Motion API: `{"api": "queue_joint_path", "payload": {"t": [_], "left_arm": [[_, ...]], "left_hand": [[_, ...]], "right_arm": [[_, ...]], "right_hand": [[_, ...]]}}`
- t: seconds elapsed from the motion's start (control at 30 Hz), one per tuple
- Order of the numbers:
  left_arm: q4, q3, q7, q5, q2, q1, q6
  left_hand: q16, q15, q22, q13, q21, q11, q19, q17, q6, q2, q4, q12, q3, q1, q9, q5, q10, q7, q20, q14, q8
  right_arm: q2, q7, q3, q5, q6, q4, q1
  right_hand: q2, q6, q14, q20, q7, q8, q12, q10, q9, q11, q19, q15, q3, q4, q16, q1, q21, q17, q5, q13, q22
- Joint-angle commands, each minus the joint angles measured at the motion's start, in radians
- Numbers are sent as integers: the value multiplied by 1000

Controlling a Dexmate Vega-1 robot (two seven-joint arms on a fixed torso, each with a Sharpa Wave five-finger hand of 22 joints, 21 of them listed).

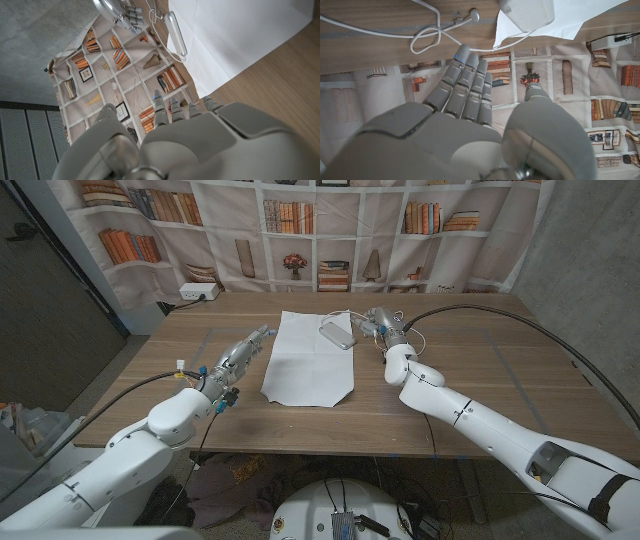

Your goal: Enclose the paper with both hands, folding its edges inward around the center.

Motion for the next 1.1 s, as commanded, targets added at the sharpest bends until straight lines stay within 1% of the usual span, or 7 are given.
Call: {"api": "queue_joint_path", "payload": {"t": [0.03,0.27,0.53,0.63,0.87,0.93,1.1], "left_arm": [[-111,-127,85,124,90,123,115],[-128,-120,96,192,69,118,144],[-164,-153,40,258,127,133,212],[-191,-177,-2,261,166,134,280],[-211,-200,-73,278,200,128,324],[-217,-208,-79,284,199,134,333],[-239,-230,-96,317,210,151,370]], "left_hand": [[2,8,3,2,1,-5,-12,3,-42,4,-24,-3,17,46,4,2,-1,-7,8,-99,-23],[4,10,2,4,1,-10,-14,2,-159,29,-87,-8,57,152,5,-2,-2,-15,5,-101,-75],[3,-9,2,7,0,-36,-16,2,-85,70,-149,-14,116,275,27,-4,-7,-57,-14,-112,-33],[1,6,1,8,0,-45,-18,2,-83,120,-178,-21,180,390,41,12,-22,-63,-1,-127,-22],[-1,19,0,8,-1,-43,-19,1,-112,113,-183,-25,200,443,47,10,-38,-59,0,-137,-31],[1,34,1,9,-1,-28,-18,0,-121,91,-178,-25,195,454,50,-4,-43,-42,16,-137,-34],[1,31,1,10,0,-30,-17,1,-129,71,-171,-23,186,457,53,-12,-42,-44,13,-139,-37]], "right_arm": [[-9,1,10,-5,-2,-15,-14],[-20,-10,-10,-52,-11,-27,-14],[-21,-17,9,-42,8,-17,-27],[-21,-20,13,-41,14,-16,-30],[-20,-21,17,-43,20,-12,-30],[-20,-20,18,-44,17,-12,-30],[-22,-16,20,-45,12,-12,-31]], "right_hand": [[5,6,2,-1,-1,3,8,9,3,2,0,-56,1,-5,4,6,-6,3,0,3,6],[6,7,5,-2,-1,2,8,10,3,0,-1,-58,1,-7,4,6,-8,2,0,4,5],[6,7,3,-2,-2,1,7,9,3,0,-2,-56,1,-8,3,6,-11,1,0,4,5],[6,7,4,-2,-1,0,7,9,2,0,-2,-57,1,-8,3,6,-12,1,0,4,5],[6,6,3,-3,-2,-1,6,9,2,0,-2,-58,2,-9,2,7,-13,0,0,5,5],[6,6,3,-3,-3,-1,6,9,2,1,-1,-58,2,-10,2,7,-14,0,0,5,5],[7,7,4,-4,-2,-1,6,8,2,1,-1,-60,2,-10,3,6,-15,0,0,5,5]]}}
